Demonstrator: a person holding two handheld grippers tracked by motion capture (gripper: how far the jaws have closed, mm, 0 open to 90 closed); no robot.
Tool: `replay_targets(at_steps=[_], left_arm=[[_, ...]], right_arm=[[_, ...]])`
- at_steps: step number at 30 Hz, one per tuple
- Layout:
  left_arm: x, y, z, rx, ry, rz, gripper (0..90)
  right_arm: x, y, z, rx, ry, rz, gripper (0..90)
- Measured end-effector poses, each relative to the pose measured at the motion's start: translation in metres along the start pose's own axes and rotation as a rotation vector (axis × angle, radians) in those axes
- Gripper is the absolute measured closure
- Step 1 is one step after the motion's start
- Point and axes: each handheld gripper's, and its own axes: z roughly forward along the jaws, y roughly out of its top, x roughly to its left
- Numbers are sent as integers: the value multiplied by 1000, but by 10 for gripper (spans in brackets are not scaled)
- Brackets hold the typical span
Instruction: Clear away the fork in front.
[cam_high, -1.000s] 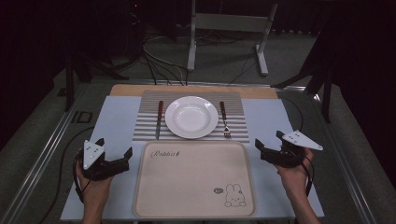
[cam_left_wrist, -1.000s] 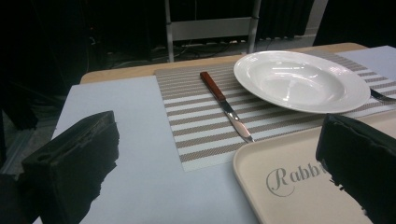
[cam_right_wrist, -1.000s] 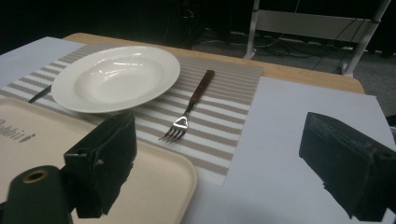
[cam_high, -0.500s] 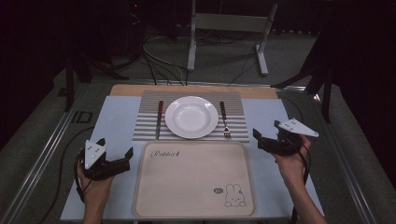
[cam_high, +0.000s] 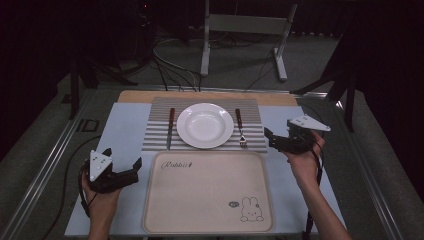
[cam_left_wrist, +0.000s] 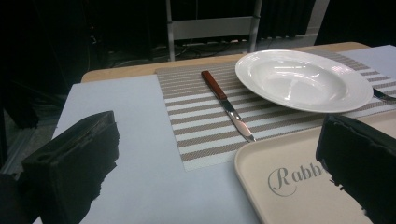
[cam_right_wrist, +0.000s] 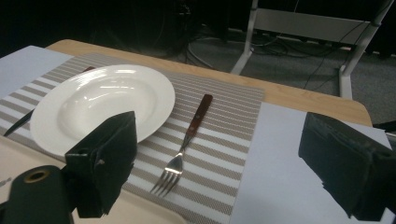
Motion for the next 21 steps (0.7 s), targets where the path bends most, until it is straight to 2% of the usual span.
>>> replay_targets(at_steps=[8,9,19,21], left_arm=[[1,0,0,0,2,0,0],[1,0,0,0,2,0,0],[1,0,0,1,4,-1,0],[1,0,0,2,4,-1,0]], right_arm=[[0,9,16,25,-7,9,118],[-1,12,22,34,-11,16,118],[1,25,40,56,-21,5,116],[3,31,46,60,-23,-9,110]])
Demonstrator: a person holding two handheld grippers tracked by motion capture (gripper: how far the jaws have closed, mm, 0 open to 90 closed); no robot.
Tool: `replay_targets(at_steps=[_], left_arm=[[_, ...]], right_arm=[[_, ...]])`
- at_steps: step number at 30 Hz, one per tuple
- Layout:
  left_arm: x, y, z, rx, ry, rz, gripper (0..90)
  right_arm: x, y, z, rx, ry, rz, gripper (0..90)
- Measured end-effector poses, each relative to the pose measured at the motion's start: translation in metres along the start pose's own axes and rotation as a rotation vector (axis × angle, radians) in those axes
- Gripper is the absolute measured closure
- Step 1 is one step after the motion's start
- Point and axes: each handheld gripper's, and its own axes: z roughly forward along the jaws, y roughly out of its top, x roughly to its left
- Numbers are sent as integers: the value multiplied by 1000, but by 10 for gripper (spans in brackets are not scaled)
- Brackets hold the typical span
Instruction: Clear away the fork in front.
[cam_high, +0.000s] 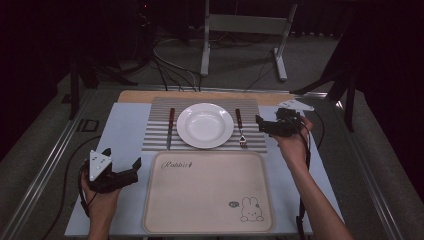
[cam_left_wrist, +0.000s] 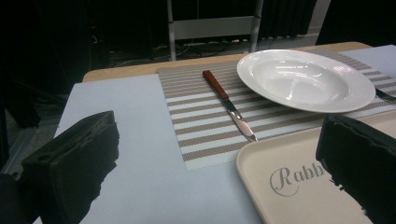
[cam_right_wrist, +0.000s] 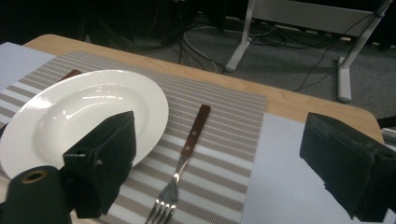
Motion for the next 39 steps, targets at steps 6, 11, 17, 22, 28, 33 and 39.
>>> replay_targets(at_steps=[6,11,17,22,28,33,39], left_arm=[[0,0,0,-1,0,0,0],[0,0,0,-1,0,-2,0],[1,0,1,0,0,-2,0],[1,0,0,-1,1,-3,0],[2,0,1,1,1,-4,0],[1,-1,1,0,-1,-4,0],[0,0,1,4,-6,3,0]], right_arm=[[3,11,11,3,-10,-7,109],[3,16,22,9,-12,9,110],[1,18,36,26,-27,20,110],[0,18,48,43,-58,20,111],[-3,15,60,60,-72,44,112],[-2,8,77,96,-78,61,113],[4,5,88,112,-79,49,114]])
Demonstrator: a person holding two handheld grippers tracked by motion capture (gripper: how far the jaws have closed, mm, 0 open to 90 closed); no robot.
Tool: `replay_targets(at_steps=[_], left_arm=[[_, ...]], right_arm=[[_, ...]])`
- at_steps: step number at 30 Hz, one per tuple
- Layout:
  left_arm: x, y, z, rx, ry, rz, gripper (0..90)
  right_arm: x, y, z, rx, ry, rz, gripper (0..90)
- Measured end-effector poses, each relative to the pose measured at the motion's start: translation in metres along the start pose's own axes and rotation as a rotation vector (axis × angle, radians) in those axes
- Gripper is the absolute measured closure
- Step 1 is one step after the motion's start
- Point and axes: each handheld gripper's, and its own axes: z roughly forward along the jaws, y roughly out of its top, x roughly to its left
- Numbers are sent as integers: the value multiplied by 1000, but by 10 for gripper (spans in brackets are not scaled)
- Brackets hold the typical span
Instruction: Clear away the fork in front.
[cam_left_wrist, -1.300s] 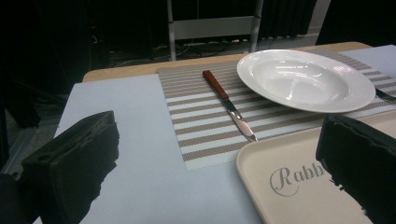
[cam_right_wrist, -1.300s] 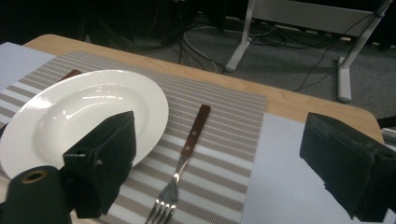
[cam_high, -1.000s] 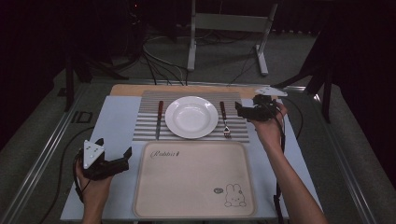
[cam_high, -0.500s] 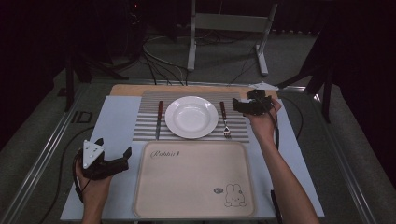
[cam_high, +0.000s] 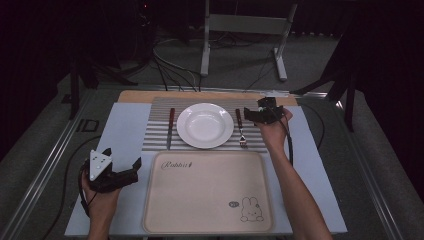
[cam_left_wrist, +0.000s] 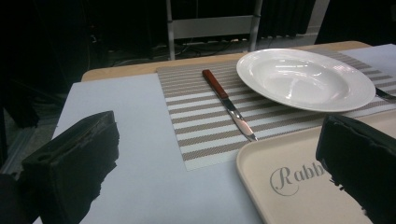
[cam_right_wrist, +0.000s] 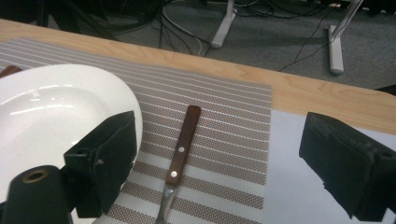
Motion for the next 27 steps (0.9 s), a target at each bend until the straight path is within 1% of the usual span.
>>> replay_targets(at_steps=[1,4,6,8,9,10,15,18,19,21,23,26,27], left_arm=[[0,0,0,0,0,1,0],[0,0,0,-2,-1,0,0],[0,0,0,-1,0,-1,0],[0,0,0,0,-1,-5,0],[1,0,0,-1,-1,-7,0],[1,0,0,-1,-1,-9,0],[2,-1,0,-5,-1,-17,0],[3,-1,0,-6,-2,-20,0],[3,-1,0,-6,-2,-20,0],[3,-1,0,-6,-2,-24,0],[3,-1,0,-6,-2,-25,0],[3,-1,-1,-7,-4,-28,0],[3,-1,-1,-7,-4,-28,0]], right_arm=[[2,-1,5,13,0,0,116],[4,-2,9,26,-1,2,136],[6,-4,16,50,-8,2,141],[7,-6,20,63,-18,-10,145],[7,-6,20,63,-18,-10,145],[8,-7,24,74,-17,-13,147],[9,-11,32,97,-17,-5,156],[9,-16,42,131,-18,-10,164],[9,-16,42,131,-18,-10,164],[10,-21,49,154,-11,-7,175],[11,-22,51,161,-12,-9,188],[15,-25,58,176,-7,-10,238],[17,-27,63,188,1,-6,292]])
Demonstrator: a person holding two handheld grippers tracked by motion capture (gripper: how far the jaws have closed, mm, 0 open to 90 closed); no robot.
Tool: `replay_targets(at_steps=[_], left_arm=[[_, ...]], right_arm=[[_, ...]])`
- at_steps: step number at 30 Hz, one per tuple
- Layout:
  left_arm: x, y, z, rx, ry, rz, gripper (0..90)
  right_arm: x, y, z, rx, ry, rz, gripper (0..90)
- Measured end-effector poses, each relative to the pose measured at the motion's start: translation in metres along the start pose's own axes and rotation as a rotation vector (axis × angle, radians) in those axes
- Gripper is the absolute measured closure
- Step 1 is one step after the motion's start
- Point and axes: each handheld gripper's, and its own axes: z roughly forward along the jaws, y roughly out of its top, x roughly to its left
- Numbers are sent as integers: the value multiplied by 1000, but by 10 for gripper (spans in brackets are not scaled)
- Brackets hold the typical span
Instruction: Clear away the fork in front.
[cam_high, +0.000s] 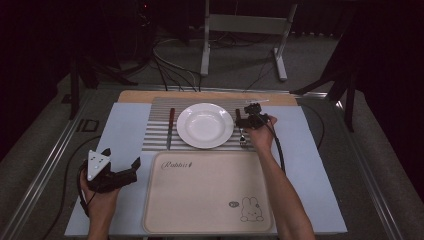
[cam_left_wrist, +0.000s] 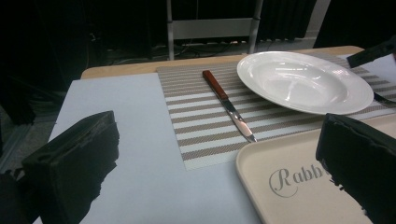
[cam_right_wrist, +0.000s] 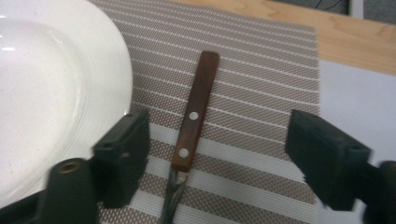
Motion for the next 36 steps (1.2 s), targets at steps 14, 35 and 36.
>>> replay_targets(at_steps=[14,35,36], left_arm=[[0,-1,1,5,-2,6,0],[-5,-1,5,22,-10,29,0],[-5,-1,5,23,-7,28,0]], right_arm=[[4,-8,15,116,27,-3,776],[-6,-19,-9,232,40,-101,784],[-7,-21,-11,215,45,-102,784]])
